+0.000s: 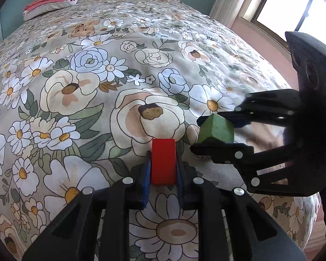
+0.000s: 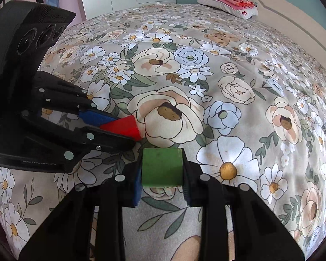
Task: Collect trash
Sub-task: 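Grasp the red block with the left tool while the right tool grasps the green cube, then carry the red block and green cube in both tools to the bin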
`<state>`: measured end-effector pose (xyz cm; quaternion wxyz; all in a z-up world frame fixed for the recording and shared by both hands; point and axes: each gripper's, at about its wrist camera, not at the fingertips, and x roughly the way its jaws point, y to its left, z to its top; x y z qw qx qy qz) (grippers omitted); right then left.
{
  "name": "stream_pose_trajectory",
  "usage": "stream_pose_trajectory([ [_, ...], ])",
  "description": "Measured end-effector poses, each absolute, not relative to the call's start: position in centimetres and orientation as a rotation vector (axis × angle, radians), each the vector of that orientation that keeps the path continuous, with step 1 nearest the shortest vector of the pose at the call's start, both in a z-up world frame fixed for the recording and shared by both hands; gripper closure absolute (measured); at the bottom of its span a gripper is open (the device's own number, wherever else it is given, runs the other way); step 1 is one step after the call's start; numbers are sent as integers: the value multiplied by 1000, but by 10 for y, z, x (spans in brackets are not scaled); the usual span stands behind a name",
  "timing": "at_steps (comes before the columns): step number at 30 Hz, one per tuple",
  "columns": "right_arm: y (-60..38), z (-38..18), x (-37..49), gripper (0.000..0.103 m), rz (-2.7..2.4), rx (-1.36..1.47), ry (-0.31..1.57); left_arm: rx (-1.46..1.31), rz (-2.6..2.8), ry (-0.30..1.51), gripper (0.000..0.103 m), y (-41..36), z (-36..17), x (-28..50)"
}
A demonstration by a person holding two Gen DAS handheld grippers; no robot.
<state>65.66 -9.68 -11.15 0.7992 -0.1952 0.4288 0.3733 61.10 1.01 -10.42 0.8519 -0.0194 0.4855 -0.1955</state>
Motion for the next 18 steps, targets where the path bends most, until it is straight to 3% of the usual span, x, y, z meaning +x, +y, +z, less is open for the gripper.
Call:
stream_pose_trajectory([
  [18,-153,-3,607,72,447,-319,867,9,-259,937,81,7,-1,554],
])
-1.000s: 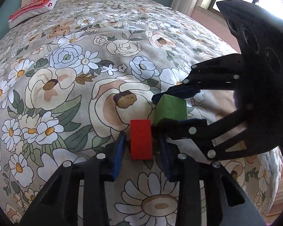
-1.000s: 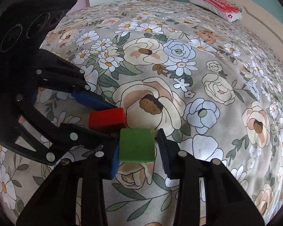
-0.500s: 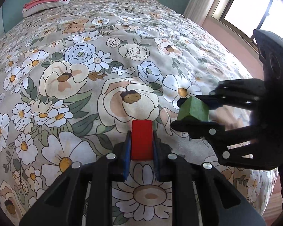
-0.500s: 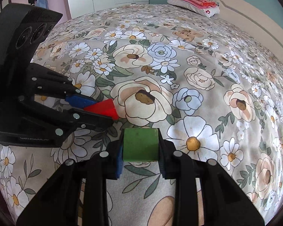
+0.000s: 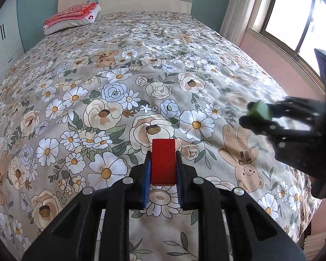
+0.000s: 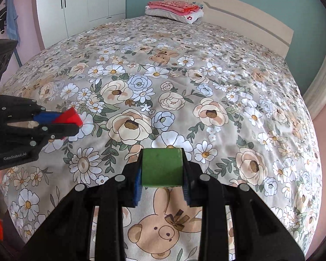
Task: Collect trash
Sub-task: 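Carry the red block and green cube in both tools to the bin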
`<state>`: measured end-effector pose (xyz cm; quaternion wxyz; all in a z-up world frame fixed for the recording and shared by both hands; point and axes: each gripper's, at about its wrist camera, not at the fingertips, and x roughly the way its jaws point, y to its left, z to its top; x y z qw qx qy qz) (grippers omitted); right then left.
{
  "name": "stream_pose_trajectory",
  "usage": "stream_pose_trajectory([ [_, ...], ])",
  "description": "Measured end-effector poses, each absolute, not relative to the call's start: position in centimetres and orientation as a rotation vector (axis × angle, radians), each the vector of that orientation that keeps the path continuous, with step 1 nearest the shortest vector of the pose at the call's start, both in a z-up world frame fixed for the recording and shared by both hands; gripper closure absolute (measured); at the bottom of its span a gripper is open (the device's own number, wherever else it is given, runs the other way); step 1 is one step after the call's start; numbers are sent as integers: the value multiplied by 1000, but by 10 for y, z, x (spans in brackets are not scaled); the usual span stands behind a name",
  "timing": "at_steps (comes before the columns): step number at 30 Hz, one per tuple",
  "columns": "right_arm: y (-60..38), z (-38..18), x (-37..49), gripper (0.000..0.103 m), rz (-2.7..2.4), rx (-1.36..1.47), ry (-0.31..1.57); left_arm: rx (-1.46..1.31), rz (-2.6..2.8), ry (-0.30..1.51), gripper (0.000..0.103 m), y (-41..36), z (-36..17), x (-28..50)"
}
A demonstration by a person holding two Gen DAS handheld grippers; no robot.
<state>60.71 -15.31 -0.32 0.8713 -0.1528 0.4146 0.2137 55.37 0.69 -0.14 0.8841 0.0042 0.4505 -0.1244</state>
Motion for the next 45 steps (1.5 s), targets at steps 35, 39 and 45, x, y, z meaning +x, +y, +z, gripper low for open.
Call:
stream_pose_trajectory([
  [35,-188,256,297,72,230,-300,575,20,-157,613,81,34,240,284],
  [39,-191,272,270,72,219,-309,555,41,-163,571,81,32,254,255],
  [45,-195,284,236,72,207,-329,538,76,-162,543,81,29,264,225],
])
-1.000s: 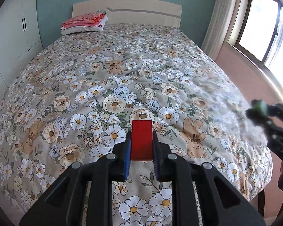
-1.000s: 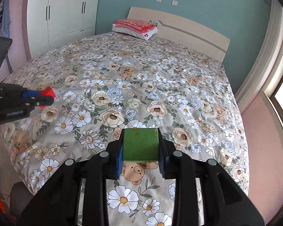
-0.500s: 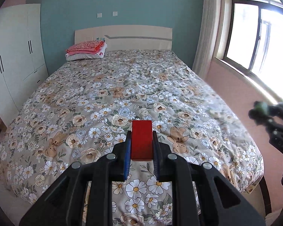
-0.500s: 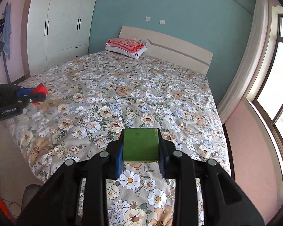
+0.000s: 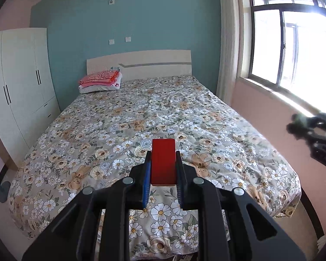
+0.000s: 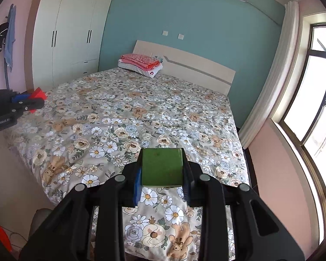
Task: Collect trash
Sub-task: 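Carry the red block and green cube in both tools to the bin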
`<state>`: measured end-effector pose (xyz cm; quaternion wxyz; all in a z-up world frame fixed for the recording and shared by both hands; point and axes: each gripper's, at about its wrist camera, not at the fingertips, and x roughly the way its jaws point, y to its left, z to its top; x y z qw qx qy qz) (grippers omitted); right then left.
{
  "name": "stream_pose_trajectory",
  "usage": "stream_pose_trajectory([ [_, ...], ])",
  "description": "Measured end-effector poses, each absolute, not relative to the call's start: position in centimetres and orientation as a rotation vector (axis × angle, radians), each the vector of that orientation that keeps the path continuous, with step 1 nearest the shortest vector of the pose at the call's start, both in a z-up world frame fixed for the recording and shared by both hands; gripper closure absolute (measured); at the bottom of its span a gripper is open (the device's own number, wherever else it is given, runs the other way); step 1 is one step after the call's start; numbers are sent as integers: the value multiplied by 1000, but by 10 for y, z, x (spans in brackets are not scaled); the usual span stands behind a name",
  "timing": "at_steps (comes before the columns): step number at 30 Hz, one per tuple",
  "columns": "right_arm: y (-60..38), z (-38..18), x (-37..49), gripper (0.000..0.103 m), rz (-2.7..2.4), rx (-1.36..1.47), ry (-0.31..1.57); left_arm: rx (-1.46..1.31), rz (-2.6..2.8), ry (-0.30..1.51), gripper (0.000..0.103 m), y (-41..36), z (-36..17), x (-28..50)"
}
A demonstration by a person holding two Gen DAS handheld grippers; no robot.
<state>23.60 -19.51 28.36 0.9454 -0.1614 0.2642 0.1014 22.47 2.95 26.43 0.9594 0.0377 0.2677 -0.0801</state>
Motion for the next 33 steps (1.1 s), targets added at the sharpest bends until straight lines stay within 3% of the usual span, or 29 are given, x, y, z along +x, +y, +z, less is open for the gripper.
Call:
stream_pose_trajectory([
  [12,-197,280,183,72,201,-382,527,153,-176,516,81,18,258,174],
  [33,-177,147,133,72,350,-424,693,270,-356,701,81,-4,121,132],
])
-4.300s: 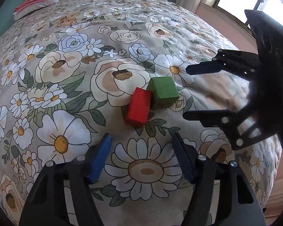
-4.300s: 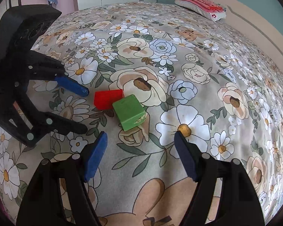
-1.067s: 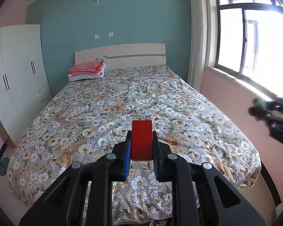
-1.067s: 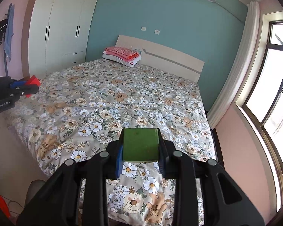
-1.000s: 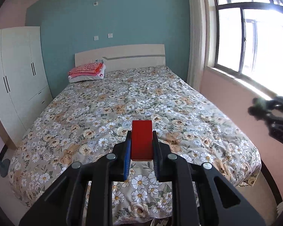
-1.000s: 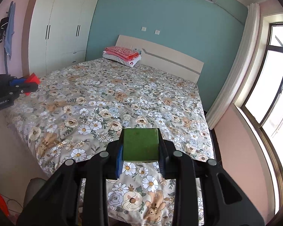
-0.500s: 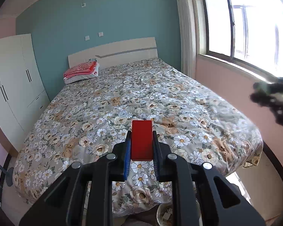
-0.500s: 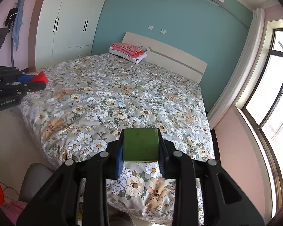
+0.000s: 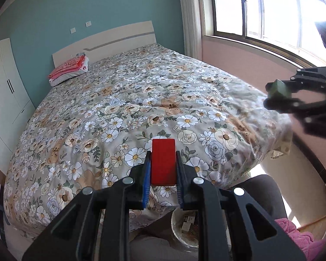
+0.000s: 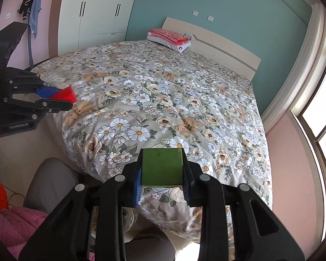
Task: Collect trash
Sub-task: 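Carry the red block and green cube in both tools to the bin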
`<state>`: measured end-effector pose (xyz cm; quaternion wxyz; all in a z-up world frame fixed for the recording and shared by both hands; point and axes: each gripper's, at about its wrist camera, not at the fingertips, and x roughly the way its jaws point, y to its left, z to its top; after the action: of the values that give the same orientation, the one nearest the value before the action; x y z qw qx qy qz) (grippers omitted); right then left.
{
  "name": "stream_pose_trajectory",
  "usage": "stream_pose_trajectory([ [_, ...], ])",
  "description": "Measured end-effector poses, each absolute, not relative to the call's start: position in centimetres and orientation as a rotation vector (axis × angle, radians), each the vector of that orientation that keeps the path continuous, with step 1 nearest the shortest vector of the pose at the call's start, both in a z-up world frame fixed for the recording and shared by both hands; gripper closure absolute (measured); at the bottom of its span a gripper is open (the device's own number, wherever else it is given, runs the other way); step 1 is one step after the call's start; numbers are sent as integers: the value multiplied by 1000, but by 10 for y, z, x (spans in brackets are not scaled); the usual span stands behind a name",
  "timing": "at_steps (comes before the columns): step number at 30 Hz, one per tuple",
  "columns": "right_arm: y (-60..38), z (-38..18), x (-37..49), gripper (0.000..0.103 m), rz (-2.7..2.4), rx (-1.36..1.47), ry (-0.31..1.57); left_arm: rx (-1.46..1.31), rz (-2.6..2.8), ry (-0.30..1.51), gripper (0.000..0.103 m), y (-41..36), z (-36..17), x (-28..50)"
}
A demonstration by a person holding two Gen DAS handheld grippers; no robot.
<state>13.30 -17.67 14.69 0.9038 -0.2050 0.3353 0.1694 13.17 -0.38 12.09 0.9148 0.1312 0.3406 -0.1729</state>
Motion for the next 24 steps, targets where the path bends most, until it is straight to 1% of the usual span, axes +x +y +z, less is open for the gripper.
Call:
stream_pose_trajectory([
  [4,-172,111,133,72,385,-415,753,290,-374,744,81,-9,86,127],
  [17,-146,-35,133,72,493,-401,1018,268,-426,998,81,-16,-43,140],
  [24,-145,-115,145,72,516,-330,1175,241,-438,1152,81,-21,-116,152],
])
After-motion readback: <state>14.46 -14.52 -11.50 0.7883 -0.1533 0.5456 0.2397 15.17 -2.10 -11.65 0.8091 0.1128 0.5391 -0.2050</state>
